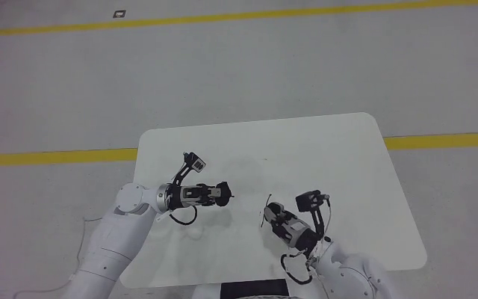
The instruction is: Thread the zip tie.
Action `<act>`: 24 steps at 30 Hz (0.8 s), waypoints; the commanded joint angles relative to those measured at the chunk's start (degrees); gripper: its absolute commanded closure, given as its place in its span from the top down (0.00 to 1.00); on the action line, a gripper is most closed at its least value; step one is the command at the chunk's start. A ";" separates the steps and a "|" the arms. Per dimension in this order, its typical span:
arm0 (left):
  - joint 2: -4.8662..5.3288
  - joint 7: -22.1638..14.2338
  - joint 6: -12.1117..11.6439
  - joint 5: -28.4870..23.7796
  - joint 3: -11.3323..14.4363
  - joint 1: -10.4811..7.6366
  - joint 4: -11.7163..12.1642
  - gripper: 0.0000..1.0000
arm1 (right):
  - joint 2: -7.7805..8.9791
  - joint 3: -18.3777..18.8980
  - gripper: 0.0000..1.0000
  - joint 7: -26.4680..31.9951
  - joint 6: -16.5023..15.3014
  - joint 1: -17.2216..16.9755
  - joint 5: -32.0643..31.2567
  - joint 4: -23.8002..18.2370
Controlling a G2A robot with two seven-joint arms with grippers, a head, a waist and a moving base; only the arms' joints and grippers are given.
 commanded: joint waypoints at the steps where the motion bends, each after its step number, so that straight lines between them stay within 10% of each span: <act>1: 0.00 0.00 0.00 0.00 0.00 0.00 0.00 0.00 | 0.05 -0.41 0.00 -3.92 -1.39 -1.31 -0.30 -0.45; 7: 0.00 0.00 0.00 0.00 0.00 0.00 0.00 0.00 | 0.09 -2.41 0.00 -14.57 -5.78 -3.63 -0.41 -1.74; 24: 0.00 0.00 0.00 0.00 0.00 0.00 0.00 0.00 | 0.09 -2.41 0.00 -14.57 -5.78 -3.63 -0.41 -1.74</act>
